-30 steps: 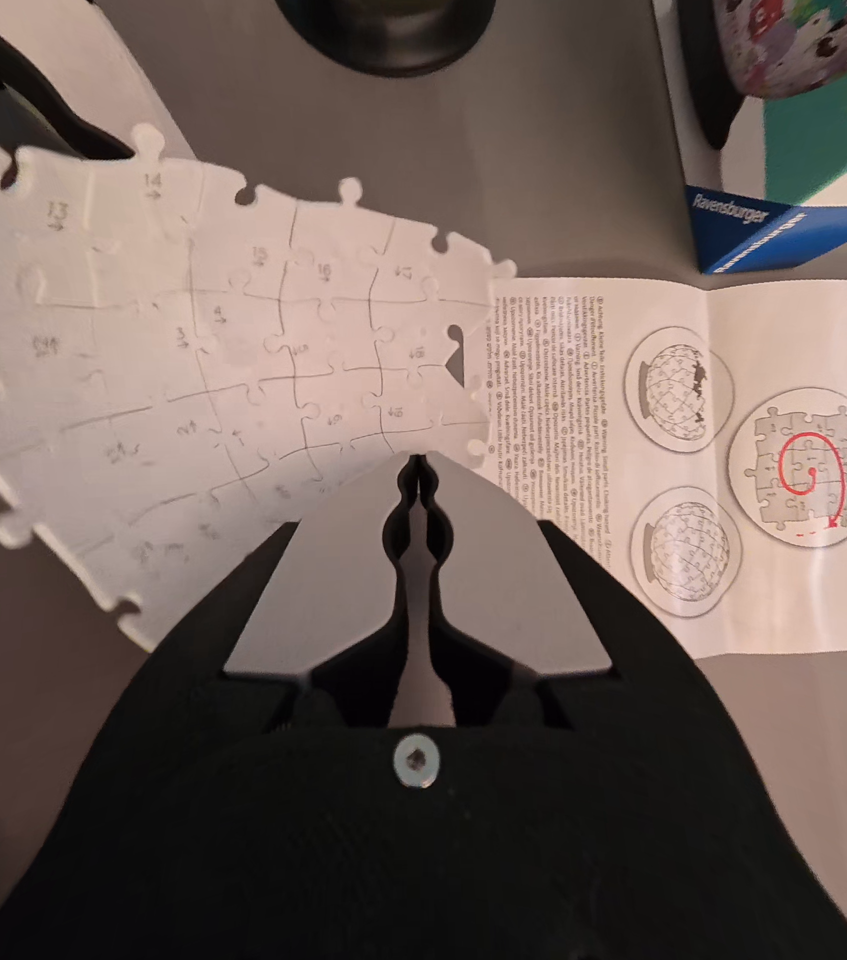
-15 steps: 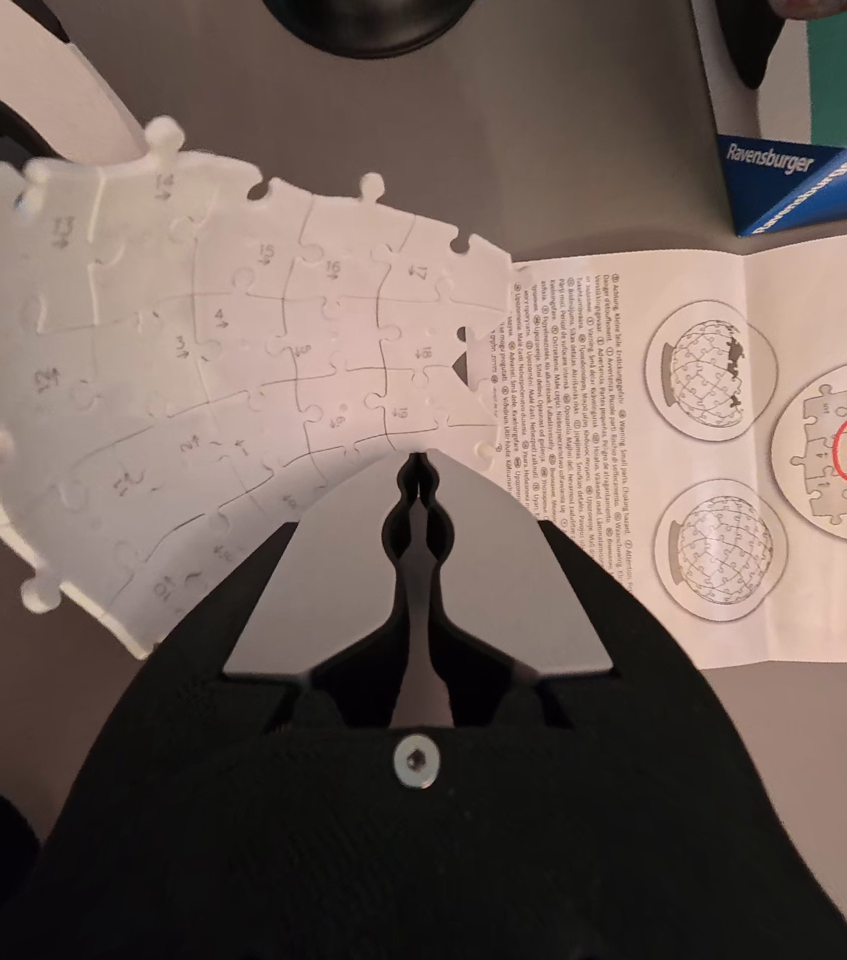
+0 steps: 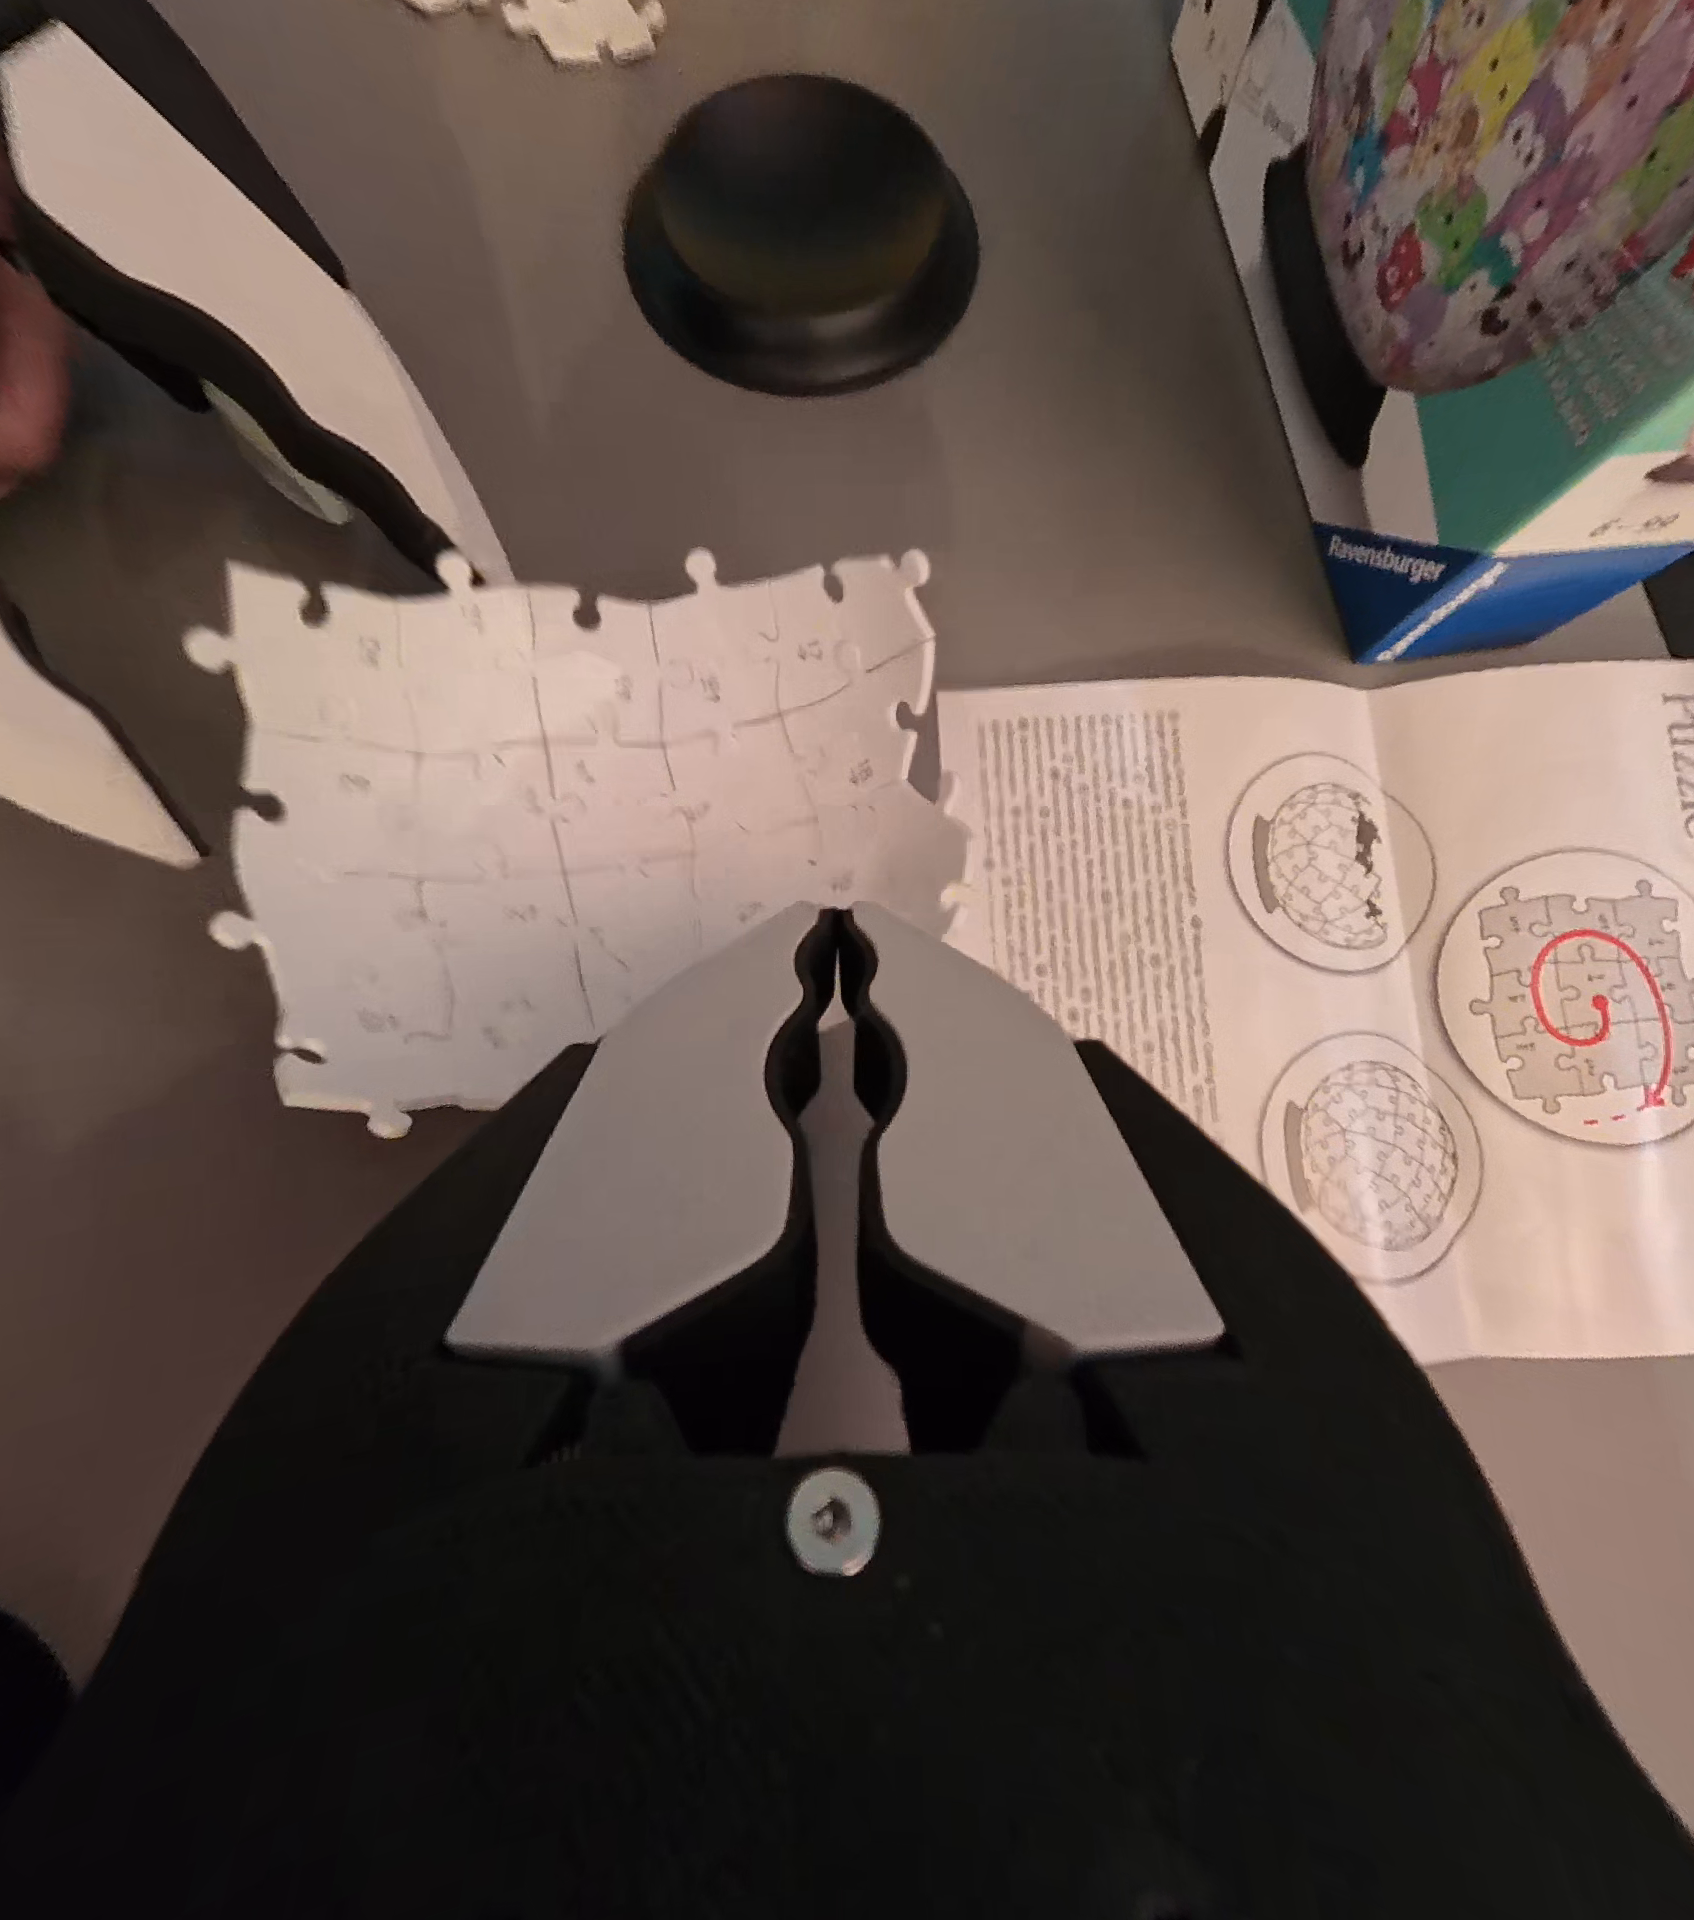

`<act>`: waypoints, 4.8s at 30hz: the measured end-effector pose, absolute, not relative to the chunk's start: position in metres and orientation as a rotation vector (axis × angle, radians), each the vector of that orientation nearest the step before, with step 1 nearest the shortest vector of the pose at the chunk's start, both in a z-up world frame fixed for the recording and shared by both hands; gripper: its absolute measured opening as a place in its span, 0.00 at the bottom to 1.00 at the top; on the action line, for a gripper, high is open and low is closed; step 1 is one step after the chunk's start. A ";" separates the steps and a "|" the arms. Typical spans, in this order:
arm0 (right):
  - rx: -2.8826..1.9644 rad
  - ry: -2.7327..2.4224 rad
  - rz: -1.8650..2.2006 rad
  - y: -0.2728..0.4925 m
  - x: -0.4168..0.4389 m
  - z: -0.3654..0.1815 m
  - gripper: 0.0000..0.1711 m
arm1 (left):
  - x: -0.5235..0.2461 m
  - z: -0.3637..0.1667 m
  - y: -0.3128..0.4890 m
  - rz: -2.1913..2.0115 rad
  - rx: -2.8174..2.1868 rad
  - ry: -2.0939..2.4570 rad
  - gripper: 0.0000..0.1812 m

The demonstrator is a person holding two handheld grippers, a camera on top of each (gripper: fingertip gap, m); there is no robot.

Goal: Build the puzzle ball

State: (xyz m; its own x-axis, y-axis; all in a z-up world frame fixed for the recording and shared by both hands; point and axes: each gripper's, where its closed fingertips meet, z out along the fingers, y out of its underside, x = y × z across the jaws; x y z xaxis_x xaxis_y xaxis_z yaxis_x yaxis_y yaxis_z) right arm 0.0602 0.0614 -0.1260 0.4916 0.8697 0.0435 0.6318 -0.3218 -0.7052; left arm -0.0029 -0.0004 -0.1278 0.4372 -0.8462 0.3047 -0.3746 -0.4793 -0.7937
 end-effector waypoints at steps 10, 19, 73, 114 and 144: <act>-1.869 -0.947 0.846 0.054 0.055 -0.067 0.11 | -0.016 -0.105 -0.015 -1.148 -2.030 0.940 0.38; -2.118 -0.732 0.723 0.049 0.079 -0.088 0.11 | -0.054 -0.082 -0.021 -1.159 -1.980 0.874 0.35; -2.583 -0.703 1.205 0.027 -0.057 -0.124 0.17 | -0.253 -0.095 0.035 -0.663 -2.064 0.881 0.35; -2.393 -0.897 1.204 0.051 -0.057 -0.119 0.13 | -0.182 -0.145 0.112 -0.540 -2.234 1.209 0.11; -2.345 -0.908 1.259 0.043 -0.045 -0.111 0.13 | -0.173 -0.154 0.062 -0.534 -2.196 1.602 0.29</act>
State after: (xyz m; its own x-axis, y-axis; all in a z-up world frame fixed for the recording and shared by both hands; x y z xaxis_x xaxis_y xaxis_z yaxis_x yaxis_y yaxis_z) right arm -0.0446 0.0430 -0.1108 0.4071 0.6690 -0.6218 0.3795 -0.7431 -0.5511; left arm -0.1732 0.0619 -0.1536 0.2823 -0.9555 0.0853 -0.8158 -0.2859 -0.5026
